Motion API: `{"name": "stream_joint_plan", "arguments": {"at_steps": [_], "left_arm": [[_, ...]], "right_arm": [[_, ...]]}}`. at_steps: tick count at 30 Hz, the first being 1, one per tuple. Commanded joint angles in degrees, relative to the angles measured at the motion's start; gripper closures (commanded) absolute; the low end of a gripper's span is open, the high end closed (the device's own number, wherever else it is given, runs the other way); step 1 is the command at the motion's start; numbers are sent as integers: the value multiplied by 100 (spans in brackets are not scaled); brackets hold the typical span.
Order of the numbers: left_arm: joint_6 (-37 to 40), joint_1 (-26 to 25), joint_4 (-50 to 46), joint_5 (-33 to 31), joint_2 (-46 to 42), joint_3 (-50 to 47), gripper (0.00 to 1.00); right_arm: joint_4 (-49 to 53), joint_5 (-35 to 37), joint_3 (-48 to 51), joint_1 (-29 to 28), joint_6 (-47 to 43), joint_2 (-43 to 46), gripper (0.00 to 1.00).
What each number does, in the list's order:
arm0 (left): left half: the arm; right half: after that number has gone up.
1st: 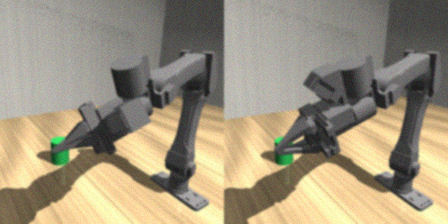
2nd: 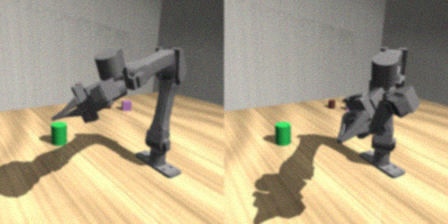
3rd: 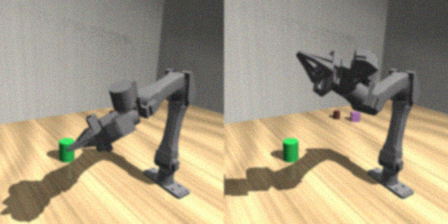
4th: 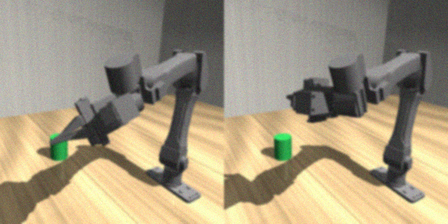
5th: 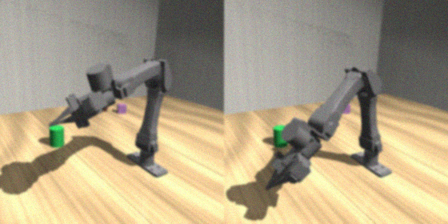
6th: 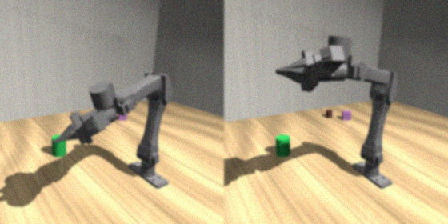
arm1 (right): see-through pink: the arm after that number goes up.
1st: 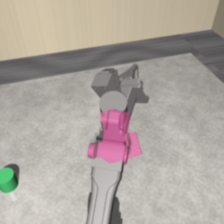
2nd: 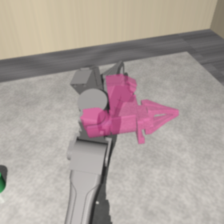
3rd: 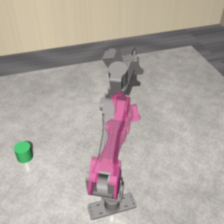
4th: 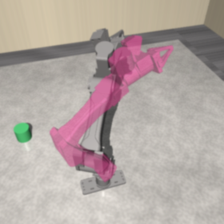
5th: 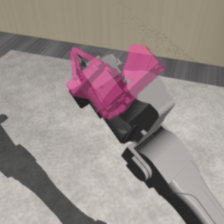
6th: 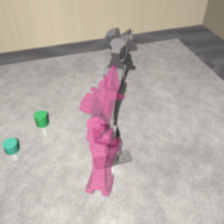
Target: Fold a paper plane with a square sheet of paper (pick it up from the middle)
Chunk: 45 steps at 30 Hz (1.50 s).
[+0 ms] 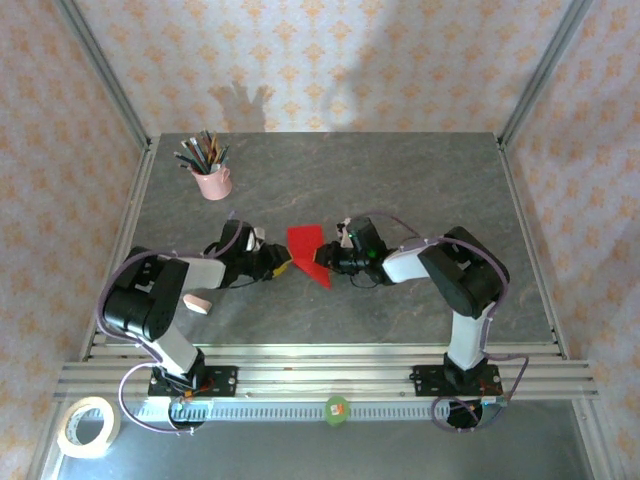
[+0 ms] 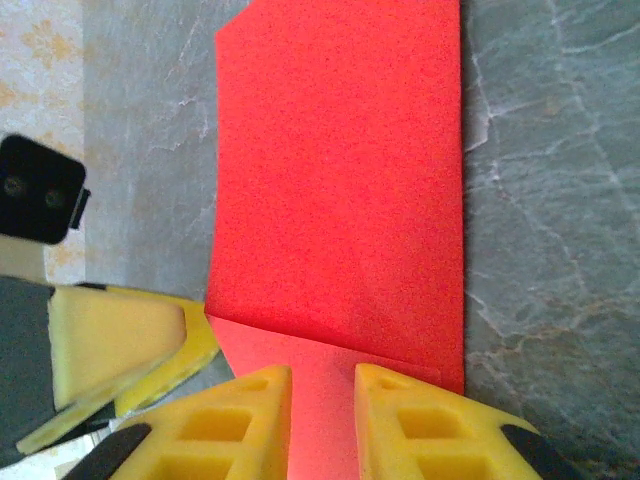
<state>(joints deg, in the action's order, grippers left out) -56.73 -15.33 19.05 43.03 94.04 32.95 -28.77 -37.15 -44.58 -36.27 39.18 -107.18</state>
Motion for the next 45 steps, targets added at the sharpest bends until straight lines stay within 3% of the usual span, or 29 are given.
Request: {"name": "stream_joint_plan", "arguments": {"at_steps": [1, 13, 22, 29, 33, 42, 45], "left_arm": [[-223, -92, 214, -108, 166, 281, 68], [-233, -182, 174, 19, 371, 551, 71], [-119, -188, 329, 670, 596, 613, 71], [33, -182, 219, 749, 699, 697, 76], [63, -181, 166, 769, 710, 731, 84], [11, -168, 76, 619, 577, 766, 82], [-11, -167, 85, 572, 570, 776, 85]], "right_arm": [[500, 33, 225, 82, -174, 107, 77], [472, 67, 284, 86, -217, 160, 77], [488, 33, 205, 99, -450, 206, 77], [626, -38, 16, 98, -761, 215, 76], [723, -25, -76, 116, -911, 295, 76], [1213, 286, -332, 158, -1393, 540, 71], [1279, 316, -343, 157, -1458, 551, 71]]}}
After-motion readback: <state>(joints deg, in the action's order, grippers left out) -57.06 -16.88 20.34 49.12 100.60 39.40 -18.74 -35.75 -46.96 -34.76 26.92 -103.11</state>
